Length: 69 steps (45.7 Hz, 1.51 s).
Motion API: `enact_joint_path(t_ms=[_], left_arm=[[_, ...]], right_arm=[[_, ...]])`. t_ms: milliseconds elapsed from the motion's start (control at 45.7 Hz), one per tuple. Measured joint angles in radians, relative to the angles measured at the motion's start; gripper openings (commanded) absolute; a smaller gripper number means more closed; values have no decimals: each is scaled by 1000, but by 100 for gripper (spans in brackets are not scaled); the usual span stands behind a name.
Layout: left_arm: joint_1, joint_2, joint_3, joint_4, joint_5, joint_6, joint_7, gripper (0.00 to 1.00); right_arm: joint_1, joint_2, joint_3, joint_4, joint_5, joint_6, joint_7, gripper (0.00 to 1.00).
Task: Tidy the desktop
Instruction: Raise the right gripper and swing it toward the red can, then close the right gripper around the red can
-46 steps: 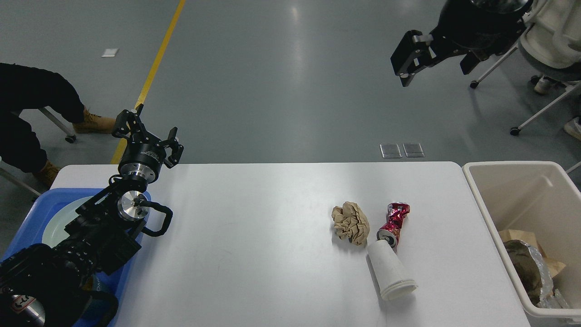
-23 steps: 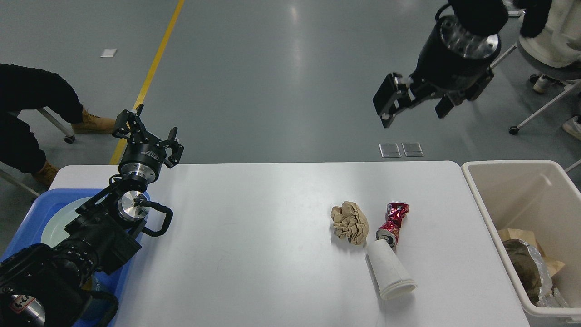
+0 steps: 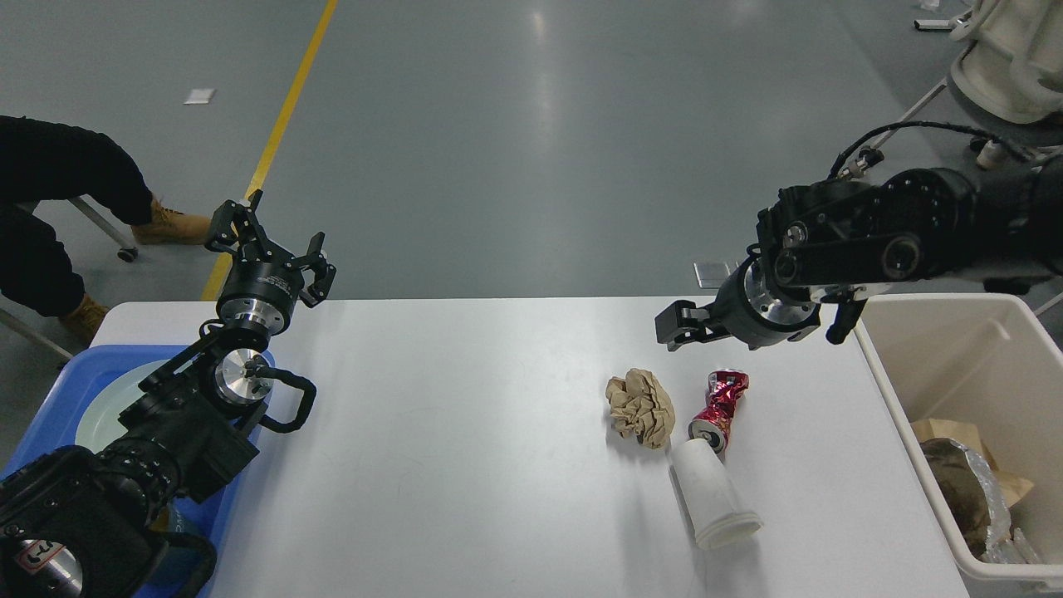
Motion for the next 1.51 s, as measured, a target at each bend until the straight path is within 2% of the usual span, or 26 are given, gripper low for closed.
enact_joint_path(t_ms=[197,241,569,875,941,985,1029,1116,1160,1269,1379,1510], left_arm=[[0,0,0,0,0,0,0,96],[0,0,0,0,0,0,0,96],[0,0,0,0,0,0,0,96],[0,0,0,0,0,0,0,96],[0,0,0,0,0,0,0,96],[0,0,0,0,0,0,0,96],[0,0,0,0,0,0,0,96],[0,0,0,0,0,0,0,96],[0,0,0,0,0,0,0,96],[0,0,0,0,0,0,0,96],[0,0,0,0,0,0,0,96],[0,0,0,0,0,0,0,96]], right_arm=[[-208,53,0,-189,-1,-25,-1,100],[-255,63,0,-238,-1,-26,-2,97],[-469,149,2,-507,7,-31,-1,99],[-593,185,1,-643,4,-32,0,100],[-604,191,2,-659,4,-33,0,97],[-611,193,2,-666,3,-37,0,91],[-616,195,2,-670,1,-43,0,80],[-626,199,2,-673,-5,-57,0,45],[-629,204,1,-673,-6,-59,0,33],[-633,211,1,-671,-8,-55,0,19],[-634,217,0,-670,-8,-53,0,0],[-633,221,0,-669,-9,-45,0,0]])
